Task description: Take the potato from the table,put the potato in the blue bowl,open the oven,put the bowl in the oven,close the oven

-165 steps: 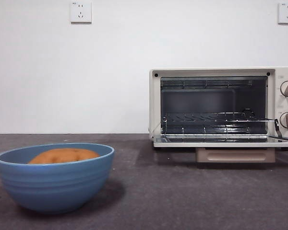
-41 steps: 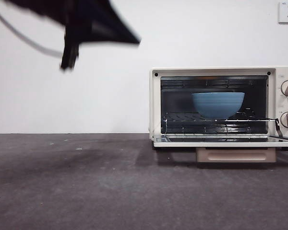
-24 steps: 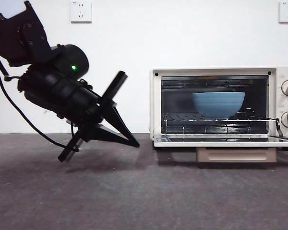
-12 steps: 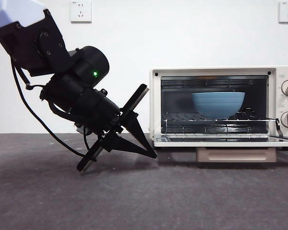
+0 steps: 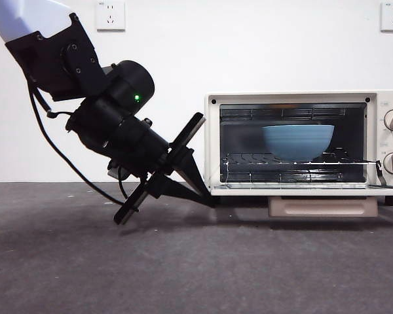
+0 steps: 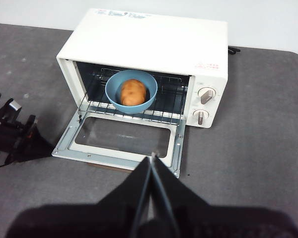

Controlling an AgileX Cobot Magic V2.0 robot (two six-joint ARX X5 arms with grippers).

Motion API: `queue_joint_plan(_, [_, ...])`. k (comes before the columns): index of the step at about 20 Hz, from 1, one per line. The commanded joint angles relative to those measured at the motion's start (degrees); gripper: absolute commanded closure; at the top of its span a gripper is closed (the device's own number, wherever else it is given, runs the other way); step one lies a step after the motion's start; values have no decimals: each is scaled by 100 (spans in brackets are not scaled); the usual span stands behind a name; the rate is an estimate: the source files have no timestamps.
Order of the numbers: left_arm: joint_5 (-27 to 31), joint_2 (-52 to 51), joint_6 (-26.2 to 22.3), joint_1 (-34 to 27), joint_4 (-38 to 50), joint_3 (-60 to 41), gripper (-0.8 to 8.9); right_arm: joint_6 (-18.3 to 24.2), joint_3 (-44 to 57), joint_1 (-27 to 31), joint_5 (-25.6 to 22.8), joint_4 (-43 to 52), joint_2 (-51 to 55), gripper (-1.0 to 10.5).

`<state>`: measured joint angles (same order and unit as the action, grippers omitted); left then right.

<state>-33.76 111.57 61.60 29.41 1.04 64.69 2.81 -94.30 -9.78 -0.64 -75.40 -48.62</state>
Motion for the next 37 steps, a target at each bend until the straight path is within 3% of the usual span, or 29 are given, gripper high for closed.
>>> queue_joint_plan(1, [-269, 52, 15, 17, 155, 328, 820, -74, 46, 0, -22, 13, 22, 954])
queue_joint_plan(22, [-352, 52, 258, -323, 116, 2009, 820, -129, 46, 0, -22, -201, 22, 954])
queue_joint_plan(28, [-763, 50, 251, -511, 131, 2168, 820, -131, 46, 0, -22, -282, 22, 954])
queue_joint_plan(33, [-1432, -131, -249, -553, 111, 2173, 820, -120, 46, 0, -24, -310, 22, 946])
queue_joint_plan(37, [-1812, -643, -1191, -555, -317, 2173, 820, -118, 46, 0, -24, -313, 22, 946])
